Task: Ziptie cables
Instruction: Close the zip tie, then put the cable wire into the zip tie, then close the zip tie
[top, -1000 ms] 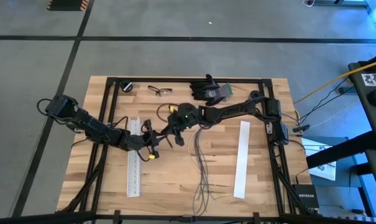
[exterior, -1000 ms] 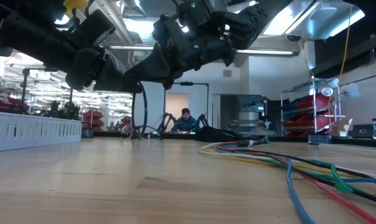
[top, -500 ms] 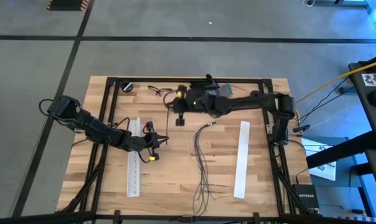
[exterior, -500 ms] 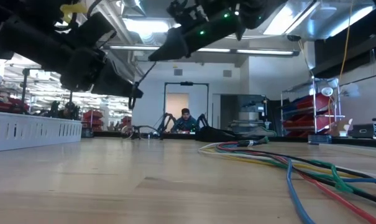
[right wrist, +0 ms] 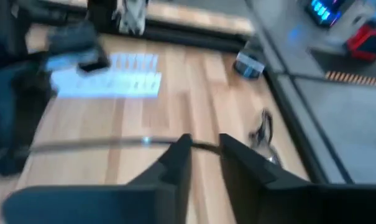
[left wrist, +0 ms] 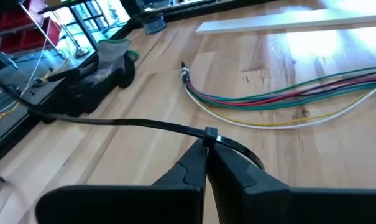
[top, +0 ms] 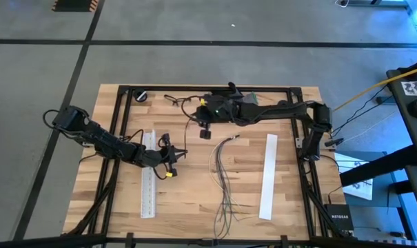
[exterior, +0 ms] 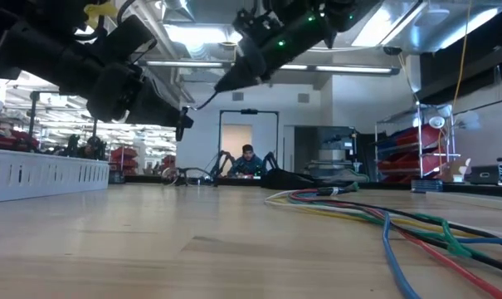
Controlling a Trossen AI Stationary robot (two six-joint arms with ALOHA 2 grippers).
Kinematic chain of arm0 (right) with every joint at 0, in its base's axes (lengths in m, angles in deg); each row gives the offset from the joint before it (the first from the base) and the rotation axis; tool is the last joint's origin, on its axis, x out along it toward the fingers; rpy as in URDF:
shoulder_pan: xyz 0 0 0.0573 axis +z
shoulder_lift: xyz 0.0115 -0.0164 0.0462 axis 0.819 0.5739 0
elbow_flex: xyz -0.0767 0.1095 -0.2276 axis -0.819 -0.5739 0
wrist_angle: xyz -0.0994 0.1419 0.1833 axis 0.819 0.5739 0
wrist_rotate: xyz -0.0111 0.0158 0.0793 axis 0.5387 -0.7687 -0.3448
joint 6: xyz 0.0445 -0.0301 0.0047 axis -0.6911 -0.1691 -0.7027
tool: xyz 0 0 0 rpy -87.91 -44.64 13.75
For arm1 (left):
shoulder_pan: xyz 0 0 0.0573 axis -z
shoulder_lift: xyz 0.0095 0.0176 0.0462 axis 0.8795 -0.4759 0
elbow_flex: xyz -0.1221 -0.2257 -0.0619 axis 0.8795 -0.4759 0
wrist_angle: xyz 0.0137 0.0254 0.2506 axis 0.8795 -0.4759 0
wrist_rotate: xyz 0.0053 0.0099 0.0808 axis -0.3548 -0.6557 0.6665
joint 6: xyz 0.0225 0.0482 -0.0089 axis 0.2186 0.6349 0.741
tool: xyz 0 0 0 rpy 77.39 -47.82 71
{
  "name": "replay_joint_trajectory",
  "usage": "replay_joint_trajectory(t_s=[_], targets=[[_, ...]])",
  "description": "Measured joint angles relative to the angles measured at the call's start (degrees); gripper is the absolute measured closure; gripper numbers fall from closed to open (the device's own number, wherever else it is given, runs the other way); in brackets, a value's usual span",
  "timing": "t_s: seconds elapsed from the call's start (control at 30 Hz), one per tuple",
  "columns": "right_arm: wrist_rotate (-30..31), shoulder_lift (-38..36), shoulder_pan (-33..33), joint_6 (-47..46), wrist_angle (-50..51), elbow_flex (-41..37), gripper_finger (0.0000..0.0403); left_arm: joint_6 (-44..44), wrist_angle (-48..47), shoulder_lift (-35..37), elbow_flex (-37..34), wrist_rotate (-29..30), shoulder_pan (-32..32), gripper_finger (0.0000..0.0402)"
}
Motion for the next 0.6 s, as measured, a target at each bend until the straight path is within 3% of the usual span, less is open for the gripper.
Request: replay_joint_trajectory(t_s=[0.2, 0.33, 0.47, 0.6], targets=[[-4.4, -8.6, 0.0, -2.7, 22.2, 2.2, 0.0238, -0.9, 0.0, 0.0, 0.0, 0.2, 0.0, 0.0402], [-5.5, -12.9, 0.1, -4.4, 35.3, -1.0, 0.0213, -1.1, 0.1, 0.0, 0.0, 0.2, 0.0, 0.0402], [-3.1, -18.0, 0.1, -8.6, 33.5, -11.9, 0.0210, -1.7, 0.1, 0.0, 0.1, 0.2, 0.0, 0.0402], [0.3, -22.1, 0.1, -9.2, 20.8, -26.9, 0.0210, -2.3, 0.1, 0.0, 0.2, 0.2, 0.0, 0.0402]])
